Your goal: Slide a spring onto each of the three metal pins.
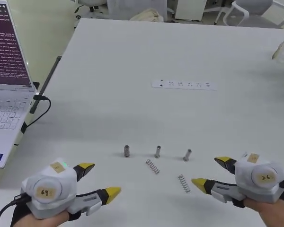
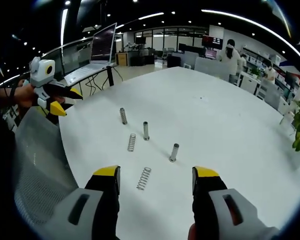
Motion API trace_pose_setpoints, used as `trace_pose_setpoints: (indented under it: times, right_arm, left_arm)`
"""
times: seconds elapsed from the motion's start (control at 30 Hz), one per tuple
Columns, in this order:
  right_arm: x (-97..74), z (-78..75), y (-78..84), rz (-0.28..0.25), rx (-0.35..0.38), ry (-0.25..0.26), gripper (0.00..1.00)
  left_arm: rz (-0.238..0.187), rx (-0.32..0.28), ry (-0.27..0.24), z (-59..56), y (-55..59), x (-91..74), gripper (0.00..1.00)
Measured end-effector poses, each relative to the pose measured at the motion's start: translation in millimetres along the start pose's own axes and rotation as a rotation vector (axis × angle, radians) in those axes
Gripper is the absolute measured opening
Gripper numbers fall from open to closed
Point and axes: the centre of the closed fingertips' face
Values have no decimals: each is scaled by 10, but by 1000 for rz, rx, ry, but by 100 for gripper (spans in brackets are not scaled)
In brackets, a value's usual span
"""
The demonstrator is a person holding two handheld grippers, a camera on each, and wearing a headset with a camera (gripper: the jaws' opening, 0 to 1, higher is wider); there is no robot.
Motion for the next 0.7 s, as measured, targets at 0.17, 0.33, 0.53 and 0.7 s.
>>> trace_pose_setpoints:
  times: [0.17, 0.33, 0.53, 0.7]
  right_arm:
    - [-58, 16, 63, -2, 22, -1, 59]
    - [-114, 46, 75, -14, 34, -3, 60]
    - [-139, 62, 87, -22, 43, -9, 62]
    - [-166, 89, 101, -27, 51, -17, 63]
  left_arm:
    - [1, 2, 4, 4, 7, -4, 53]
    - [6, 6, 8, 3, 18, -15, 54]
    - [7, 10, 13, 1, 10, -17, 54]
    - [10, 18, 19, -2, -3, -10, 54]
Point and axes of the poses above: the centre of the closed fingertips' face, and the gripper's own axes: x roughly forward along the fingers, z roughly to its left, y roughly out of its underside, and after that the axes turned 14 degrees about x, right-handed
